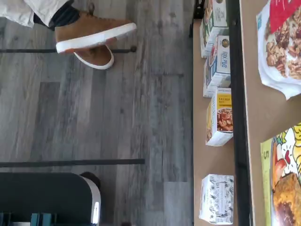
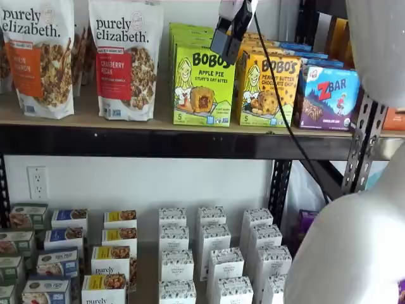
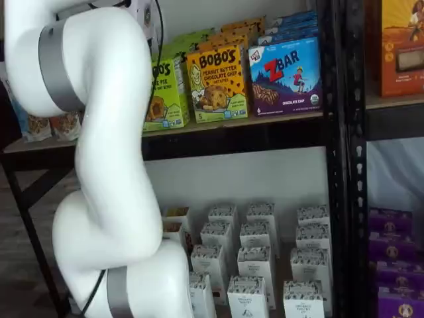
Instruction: Pick the green box on the top shelf, the fourth from the left
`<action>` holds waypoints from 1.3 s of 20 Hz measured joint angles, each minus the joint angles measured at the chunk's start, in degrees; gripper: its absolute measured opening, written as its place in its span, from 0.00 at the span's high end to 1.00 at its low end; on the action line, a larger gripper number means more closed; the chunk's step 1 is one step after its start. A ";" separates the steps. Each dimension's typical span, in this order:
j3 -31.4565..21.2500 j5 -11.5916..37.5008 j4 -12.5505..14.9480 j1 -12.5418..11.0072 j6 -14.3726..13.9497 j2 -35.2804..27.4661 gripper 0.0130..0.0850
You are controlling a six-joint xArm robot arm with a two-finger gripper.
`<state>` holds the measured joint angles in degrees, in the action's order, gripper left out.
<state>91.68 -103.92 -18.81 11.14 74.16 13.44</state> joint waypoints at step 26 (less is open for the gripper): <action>-7.89 17.04 -5.41 -2.49 2.50 4.61 0.00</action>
<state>83.79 -86.88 -24.22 8.65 76.66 18.06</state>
